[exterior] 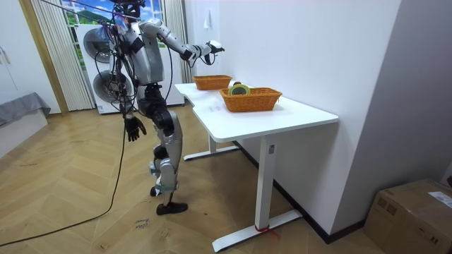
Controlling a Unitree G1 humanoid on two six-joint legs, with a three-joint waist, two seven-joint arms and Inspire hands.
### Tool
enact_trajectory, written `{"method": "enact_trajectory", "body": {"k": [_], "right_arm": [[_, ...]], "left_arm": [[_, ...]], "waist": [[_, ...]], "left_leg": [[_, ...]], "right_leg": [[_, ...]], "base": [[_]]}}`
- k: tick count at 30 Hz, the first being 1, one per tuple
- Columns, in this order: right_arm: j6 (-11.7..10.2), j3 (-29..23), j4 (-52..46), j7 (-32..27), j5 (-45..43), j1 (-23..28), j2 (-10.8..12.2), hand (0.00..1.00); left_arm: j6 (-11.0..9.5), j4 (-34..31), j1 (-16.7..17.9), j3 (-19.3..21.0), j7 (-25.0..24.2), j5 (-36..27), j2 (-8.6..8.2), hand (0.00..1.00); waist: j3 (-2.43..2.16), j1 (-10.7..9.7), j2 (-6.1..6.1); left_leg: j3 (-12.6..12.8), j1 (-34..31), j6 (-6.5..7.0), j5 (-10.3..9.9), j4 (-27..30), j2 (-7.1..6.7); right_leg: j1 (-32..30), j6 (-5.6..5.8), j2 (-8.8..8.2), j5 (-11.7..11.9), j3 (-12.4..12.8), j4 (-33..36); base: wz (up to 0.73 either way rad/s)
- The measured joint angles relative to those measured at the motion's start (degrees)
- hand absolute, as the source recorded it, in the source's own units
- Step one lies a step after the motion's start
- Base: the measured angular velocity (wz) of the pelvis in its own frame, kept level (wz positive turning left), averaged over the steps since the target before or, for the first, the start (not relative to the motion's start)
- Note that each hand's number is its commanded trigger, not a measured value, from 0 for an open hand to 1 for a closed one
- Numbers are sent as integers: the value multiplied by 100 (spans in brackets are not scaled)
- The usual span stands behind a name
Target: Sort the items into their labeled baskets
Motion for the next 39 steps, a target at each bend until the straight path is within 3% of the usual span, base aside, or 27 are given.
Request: {"method": "enact_trajectory", "body": {"k": [2, 5, 13, 18, 23, 32, 39], "right_arm": [[-58, -54, 0, -256, 138, 0, 4, 0], [-64, -124, 3, -542, 273, 0, 4, 0], [-45, -327, 367, -894, 1056, 4, 23, 0], [-48, -344, 516, -921, 1471, 29, 28, 0], [-51, -697, 603, -943, 1950, 151, 31, 0], [-59, -723, 1100, -978, 2225, 339, 44, 0], [-123, -747, 1676, -895, 2414, 272, 32, 0]], "left_arm": [[0, -31, -3, -141, 13, 23, -29, 0], [3, -98, 3, -167, -8, 44, -28, 0], [136, -97, 6, -377, -7, 34, -77, 0], [165, -96, 16, -444, -14, 18, -168, 0], [169, -104, 86, -488, 1, 27, -189, 0], [168, -146, 146, -556, 43, 28, -217, 0], [149, -260, 144, -802, 98, -79, -246, 0]], "waist": [[-28, -80, 140], [-59, -212, 202], [-33, -464, 326], [-42, -609, 487], [-87, -689, 656], [-132, -807, 722], [-137, -831, 732]], "left_leg": [[55, 39, 16, 11, -38, 7], [67, 91, 22, 39, -115, 6], [71, 318, 68, 8, -80, -23], [69, 329, 89, 1, -71, -67], [81, 267, 101, 18, -67, -88], [86, 166, 99, 61, -103, -86], [152, -74, 114, 106, -110, -80]], "right_leg": [[-26, 7, -30, 2, 12, 70], [-27, 13, -83, -2, 4, 96], [202, 39, -90, -17, -41, 102], [188, 73, -140, -37, -53, 176], [128, 81, -156, -42, -19, 175], [12, 81, -153, -43, -3, 178], [-287, 79, -190, -42, -19, 264]], "base": [[-11], [-2], [1], [0], [0], [0], [-3]]}}
